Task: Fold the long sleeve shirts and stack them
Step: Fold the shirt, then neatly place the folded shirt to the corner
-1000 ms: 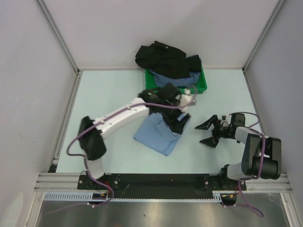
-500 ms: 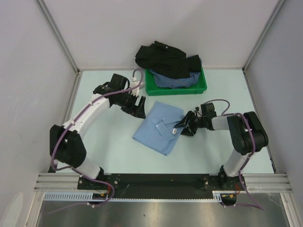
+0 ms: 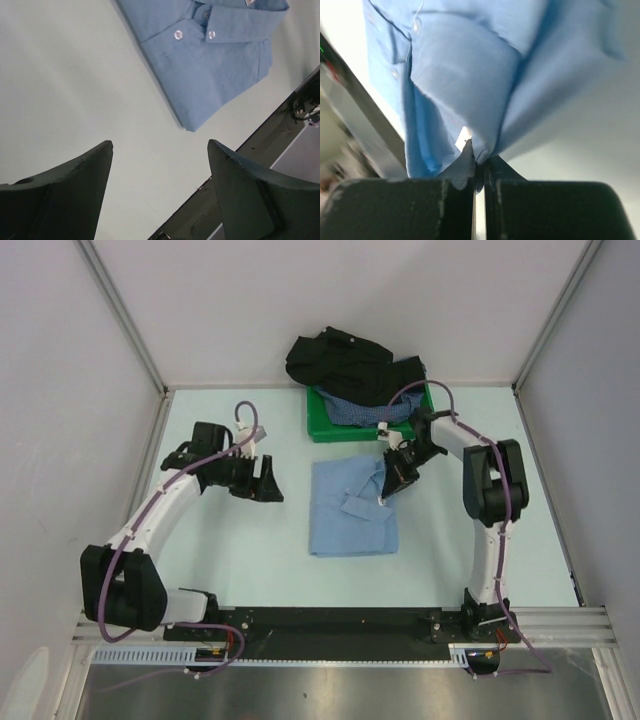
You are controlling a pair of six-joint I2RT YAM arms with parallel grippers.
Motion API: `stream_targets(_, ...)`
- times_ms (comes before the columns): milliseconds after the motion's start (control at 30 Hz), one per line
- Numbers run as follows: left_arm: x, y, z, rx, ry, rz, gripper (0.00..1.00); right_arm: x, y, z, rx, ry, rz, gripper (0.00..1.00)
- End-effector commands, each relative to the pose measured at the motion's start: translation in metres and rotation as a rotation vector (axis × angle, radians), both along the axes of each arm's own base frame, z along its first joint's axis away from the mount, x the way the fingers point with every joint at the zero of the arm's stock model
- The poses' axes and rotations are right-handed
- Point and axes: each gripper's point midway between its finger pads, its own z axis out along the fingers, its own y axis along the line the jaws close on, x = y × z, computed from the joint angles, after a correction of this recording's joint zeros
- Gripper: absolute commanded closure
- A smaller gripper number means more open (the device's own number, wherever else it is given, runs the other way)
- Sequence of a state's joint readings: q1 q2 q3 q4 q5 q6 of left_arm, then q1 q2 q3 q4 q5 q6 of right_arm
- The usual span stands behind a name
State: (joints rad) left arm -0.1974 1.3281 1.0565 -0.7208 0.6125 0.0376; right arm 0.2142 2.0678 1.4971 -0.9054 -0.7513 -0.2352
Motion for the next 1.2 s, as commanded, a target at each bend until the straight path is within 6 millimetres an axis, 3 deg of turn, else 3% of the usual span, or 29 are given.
stream_targets(0,0.009,0.006,0.007,-0.105,0.02,0.066,0.19,-0.068,-0.014,-0.003,0.021,0.079,0.542,1.0)
stream_targets(33,0.01,0.01,0.006,-0.107,0.023,0.078,0.19,-0.069,-0.014,-0.015,0.004,0.08,0.606,1.0)
stream_targets(133,0.01,0.017,-0.001,-0.108,0.051,0.107,0.19,-0.066,0.011,-0.025,0.025,-0.005,0.828,1.0)
stream_targets(200,0.01,0.023,-0.007,-0.104,0.069,0.128,0.19,-0.047,0.037,-0.02,0.043,-0.125,0.916,1.0)
stream_targets(233,0.011,0.031,-0.011,-0.107,0.081,0.157,0.2,-0.052,0.056,-0.017,0.063,-0.169,1.007,1.0)
stream_targets(300,0.009,0.038,-0.015,-0.107,0.101,0.178,0.2,-0.04,0.085,-0.012,0.084,-0.289,1.103,1.0)
stream_targets(333,0.013,0.052,-0.017,-0.105,0.104,0.225,0.2,-0.047,0.101,-0.011,0.107,-0.349,1.209,1.0)
stream_targets(433,0.011,0.07,-0.026,-0.089,0.135,0.238,0.21,-0.054,0.129,-0.011,0.109,-0.488,1.424,1.0)
stream_targets(500,0.005,0.069,-0.032,-0.077,0.156,0.162,0.23,-0.041,0.142,-0.016,0.074,-0.583,1.459,0.94)
stream_targets(567,-0.003,0.071,-0.041,-0.052,0.177,0.093,0.24,-0.026,0.148,-0.02,0.036,-0.613,1.417,0.89)
stream_targets(633,-0.008,0.072,-0.052,-0.041,0.207,0.036,0.25,0.0,0.159,-0.009,0.007,-0.689,1.352,0.84)
stream_targets(667,-0.015,0.073,-0.057,-0.029,0.202,-0.023,0.26,0.011,0.157,-0.004,-0.012,-0.679,1.269,0.78)
stream_targets(700,-0.02,0.073,-0.062,-0.025,0.219,-0.042,0.27,0.023,0.16,0.0,-0.018,-0.706,1.223,0.64)
stream_targets(767,-0.026,0.075,-0.075,-0.015,0.243,-0.094,0.3,0.044,0.158,0.012,-0.038,-0.736,1.108,0.53)
stream_targets(800,-0.025,0.076,-0.078,-0.01,0.251,-0.1,0.3,0.062,0.165,0.026,-0.047,-0.819,1.047,0.41)
stream_targets(833,-0.025,0.077,-0.085,-0.006,0.279,-0.105,0.32,0.065,0.161,0.021,-0.059,-0.809,1.016,0.38)
stream_targets(900,-0.019,0.077,-0.088,-0.002,0.276,-0.122,0.32,0.081,0.161,0.04,-0.074,-0.865,0.923,0.34)
stream_targets(967,-0.014,0.073,-0.095,0.002,0.301,-0.136,0.34,0.085,0.155,0.055,-0.065,-0.837,0.811,0.31)
stream_targets(1000,-0.014,0.067,-0.098,0.001,0.311,-0.156,0.34,0.087,0.154,0.074,-0.043,-0.856,0.767,0.26)
stream_targets(1100,-0.005,0.057,-0.109,0.003,0.333,-0.143,0.35,0.083,0.143,0.1,0.03,-0.773,0.606,0.2)
stream_targets(1133,0.002,0.056,-0.114,0.012,0.329,-0.122,0.35,0.078,0.141,0.117,0.073,-0.767,0.575,0.2)
stream_targets(1167,0.005,0.055,-0.12,0.016,0.342,-0.118,0.35,0.073,0.134,0.119,0.086,-0.733,0.547,0.13)
